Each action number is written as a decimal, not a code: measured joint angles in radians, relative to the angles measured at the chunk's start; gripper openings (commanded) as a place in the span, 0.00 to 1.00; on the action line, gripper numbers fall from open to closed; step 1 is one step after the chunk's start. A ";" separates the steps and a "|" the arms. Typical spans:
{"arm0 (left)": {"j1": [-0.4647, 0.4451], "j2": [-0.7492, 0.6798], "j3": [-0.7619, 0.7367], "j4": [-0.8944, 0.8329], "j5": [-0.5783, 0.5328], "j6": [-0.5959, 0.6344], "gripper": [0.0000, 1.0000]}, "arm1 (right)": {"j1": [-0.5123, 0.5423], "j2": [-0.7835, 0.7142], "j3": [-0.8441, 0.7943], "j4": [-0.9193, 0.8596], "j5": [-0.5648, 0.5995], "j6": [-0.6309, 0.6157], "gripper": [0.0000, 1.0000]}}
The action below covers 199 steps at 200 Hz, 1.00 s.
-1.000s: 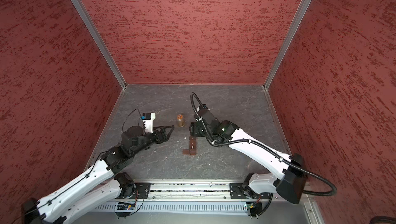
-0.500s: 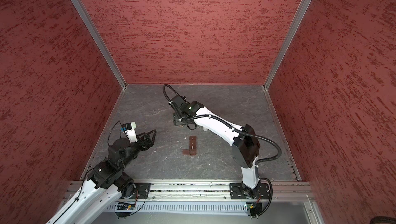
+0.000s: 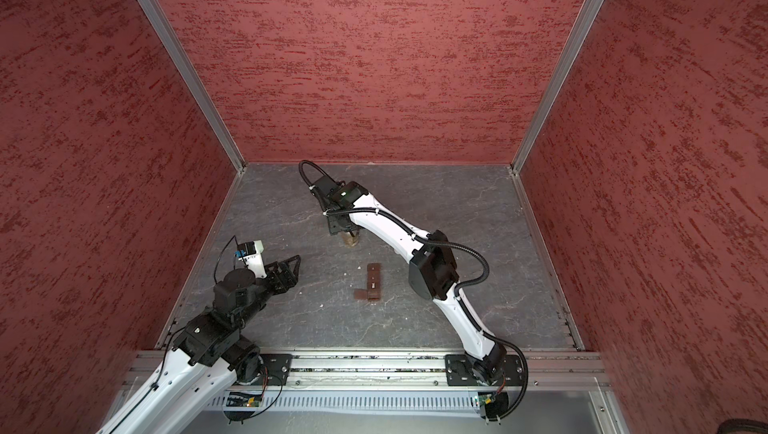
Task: Sort the pills into containers
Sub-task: 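Release the organizer, move right gripper to amber bottle while left withdraws, then lower the right gripper around the clear pill bottle and close on it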
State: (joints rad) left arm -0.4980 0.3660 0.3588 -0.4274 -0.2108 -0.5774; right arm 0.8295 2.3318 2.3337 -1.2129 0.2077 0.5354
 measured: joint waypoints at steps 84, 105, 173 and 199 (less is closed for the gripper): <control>0.030 -0.007 -0.019 0.002 0.019 0.003 0.82 | -0.045 0.051 0.068 -0.005 -0.095 -0.006 0.65; 0.036 -0.007 -0.026 0.005 0.031 0.003 0.82 | -0.045 0.065 0.070 -0.006 -0.103 -0.005 0.63; 0.056 -0.007 -0.030 0.008 0.059 0.003 0.81 | -0.042 0.106 0.098 -0.011 -0.110 -0.005 0.57; 0.063 -0.007 -0.030 0.009 0.072 0.003 0.81 | -0.042 0.111 0.098 -0.011 -0.110 -0.005 0.56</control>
State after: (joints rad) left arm -0.4347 0.3592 0.3286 -0.4187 -0.1390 -0.5739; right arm 0.7872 2.4424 2.4321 -1.2243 0.0975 0.5301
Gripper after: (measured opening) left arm 0.807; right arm 0.570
